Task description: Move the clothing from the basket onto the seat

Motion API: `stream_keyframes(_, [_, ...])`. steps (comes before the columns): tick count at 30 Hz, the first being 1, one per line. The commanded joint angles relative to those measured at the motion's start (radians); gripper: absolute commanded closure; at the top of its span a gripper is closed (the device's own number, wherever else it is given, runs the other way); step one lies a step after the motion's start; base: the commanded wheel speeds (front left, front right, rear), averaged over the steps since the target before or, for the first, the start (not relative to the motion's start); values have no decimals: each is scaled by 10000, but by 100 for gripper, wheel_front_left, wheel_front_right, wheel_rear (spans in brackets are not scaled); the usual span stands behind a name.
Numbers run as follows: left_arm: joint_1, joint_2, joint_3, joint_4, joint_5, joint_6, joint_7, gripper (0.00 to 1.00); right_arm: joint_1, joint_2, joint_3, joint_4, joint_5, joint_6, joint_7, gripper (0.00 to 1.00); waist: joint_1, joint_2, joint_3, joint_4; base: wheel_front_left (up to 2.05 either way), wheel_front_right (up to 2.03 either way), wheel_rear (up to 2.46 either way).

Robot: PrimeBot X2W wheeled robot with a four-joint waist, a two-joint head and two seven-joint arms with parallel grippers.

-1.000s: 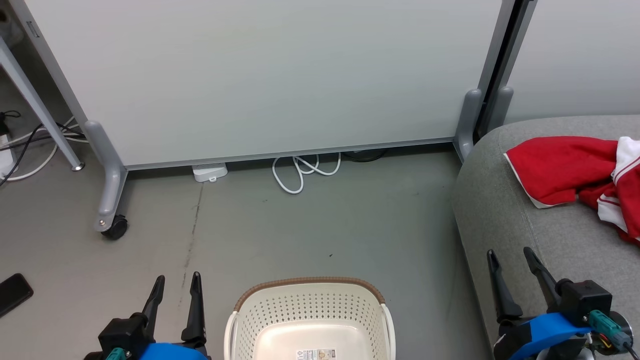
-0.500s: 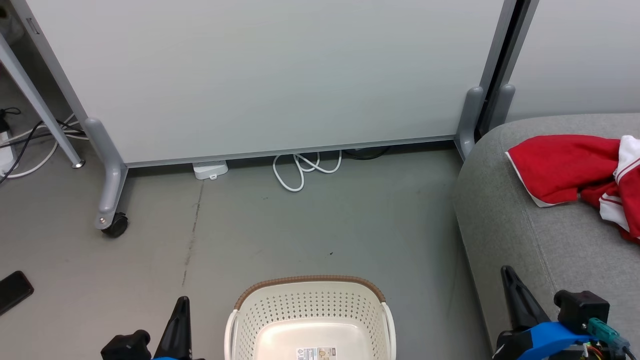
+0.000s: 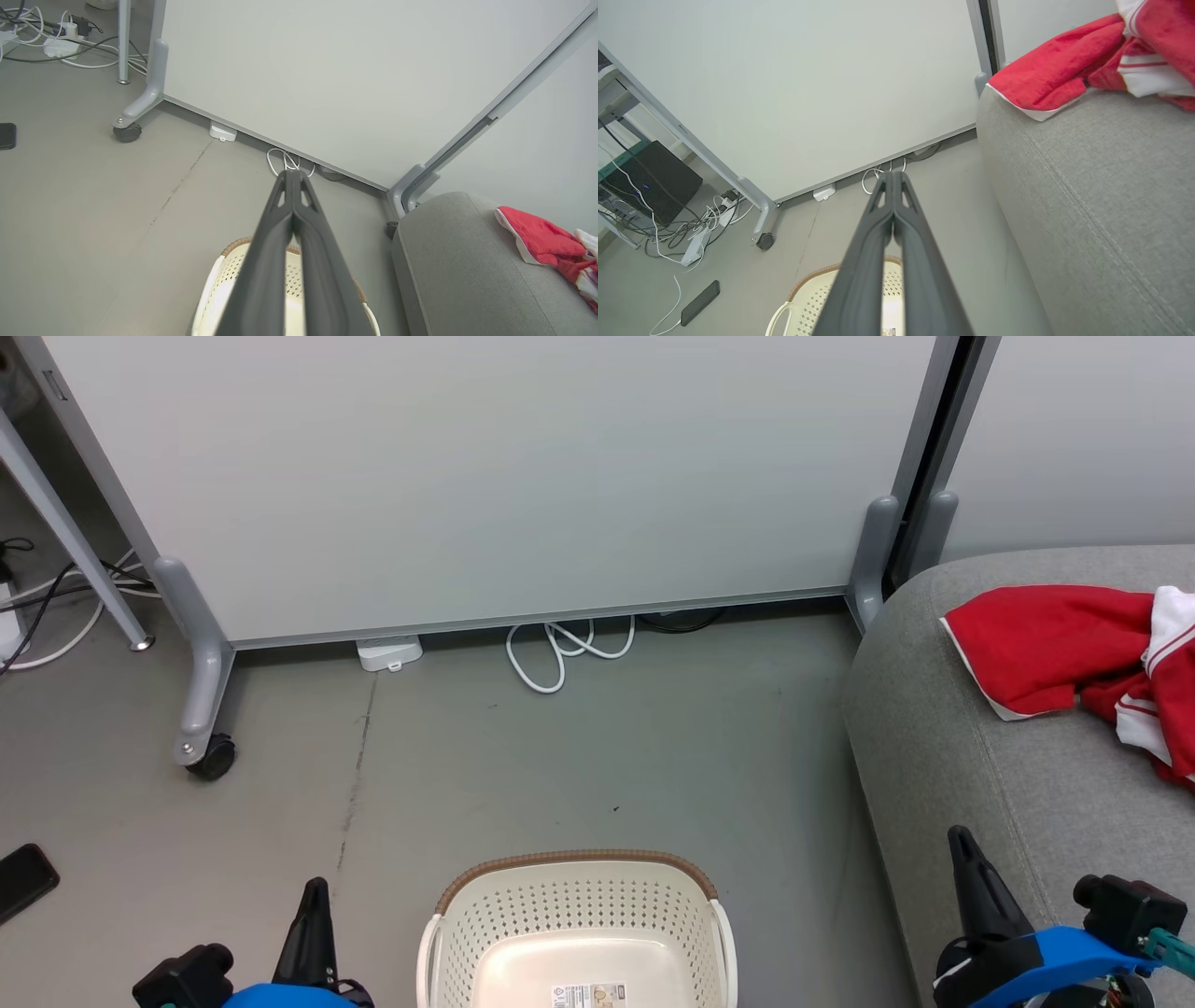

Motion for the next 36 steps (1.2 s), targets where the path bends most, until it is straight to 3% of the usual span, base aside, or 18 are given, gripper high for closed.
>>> stream_keyframes(1, [-354,22,126,-239,-507,-5,124,100,-244,-32,-34,-213,574,1,75,100,-1,-1,2,-8,0,0,0])
stream_keyframes(36, [-789,-45,737,-864,-5010,-15,1366,100,-557,-50,-235,-372,5595,2,952,100,-1,-1,38,-139,0,0,0])
